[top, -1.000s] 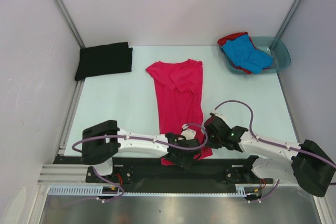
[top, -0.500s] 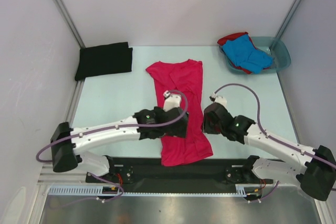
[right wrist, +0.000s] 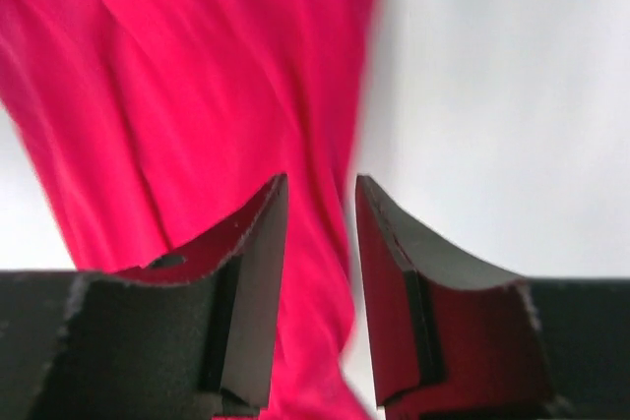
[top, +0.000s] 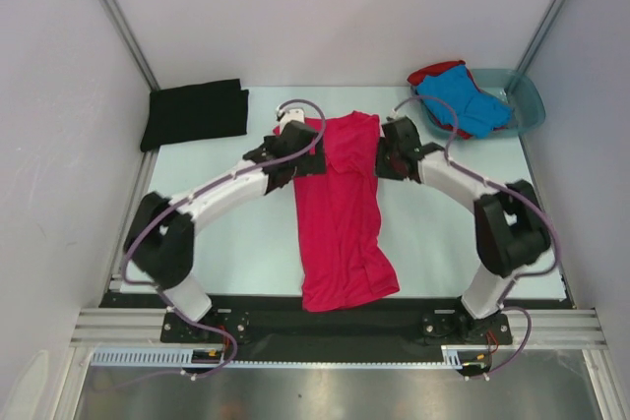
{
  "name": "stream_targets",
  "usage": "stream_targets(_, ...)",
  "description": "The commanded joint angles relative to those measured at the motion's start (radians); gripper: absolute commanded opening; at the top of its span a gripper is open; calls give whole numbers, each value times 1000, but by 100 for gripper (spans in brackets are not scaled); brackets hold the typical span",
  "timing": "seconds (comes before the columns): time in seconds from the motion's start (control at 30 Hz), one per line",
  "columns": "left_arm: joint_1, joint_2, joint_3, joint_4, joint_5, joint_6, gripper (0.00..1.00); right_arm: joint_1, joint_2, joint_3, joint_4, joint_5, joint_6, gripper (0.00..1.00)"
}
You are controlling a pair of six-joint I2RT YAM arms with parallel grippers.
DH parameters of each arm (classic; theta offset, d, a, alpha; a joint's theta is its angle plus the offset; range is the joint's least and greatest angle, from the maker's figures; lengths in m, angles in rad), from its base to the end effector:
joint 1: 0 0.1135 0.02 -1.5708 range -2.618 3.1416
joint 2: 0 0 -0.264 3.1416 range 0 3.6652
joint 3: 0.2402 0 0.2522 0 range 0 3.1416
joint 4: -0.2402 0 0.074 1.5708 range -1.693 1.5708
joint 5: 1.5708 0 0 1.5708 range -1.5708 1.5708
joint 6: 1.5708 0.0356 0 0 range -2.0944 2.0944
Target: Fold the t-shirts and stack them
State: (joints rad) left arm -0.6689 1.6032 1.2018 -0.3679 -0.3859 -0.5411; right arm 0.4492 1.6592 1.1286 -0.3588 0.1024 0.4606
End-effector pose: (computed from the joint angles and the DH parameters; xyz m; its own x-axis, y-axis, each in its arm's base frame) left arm 0.2863 -0.2092 0.2625 -0.6544 -0.0910 -0.7506 0.0295 0.9889 -0.1456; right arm 0.3203 0.1504 0.2193 -0.7929 0.1086 -0.5995 -0.0240 0.9777 0.2089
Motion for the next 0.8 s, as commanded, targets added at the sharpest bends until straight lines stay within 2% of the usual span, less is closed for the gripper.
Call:
stream_targets(0.0,64,138,145,130,119,87,100,-24,141,225,58,-127,-114,39)
stream_targets(0.13,118,322,341,149,225,99,100,-58,394,492,6,-245,-187,40)
stream_targets(0.17,124,390,376,138,229,98,100,-70,430,523,6,-278,-192,40)
stream_targets(0.3,163,507,498,126,294,76,100,-101,548,660,15,-337,-185,41)
stream_targets(0.37,186,550,559,106,333,55,100,-110,624,768,-37,-358,-185,41)
stream_targets(0.53,213,647,674,34,340,43,100,-116,701,862,-100,-360,-200,42)
stream_targets(0.77,242,762,800,-97,364,12,100,-119,780,958,-223,-270,-206,42)
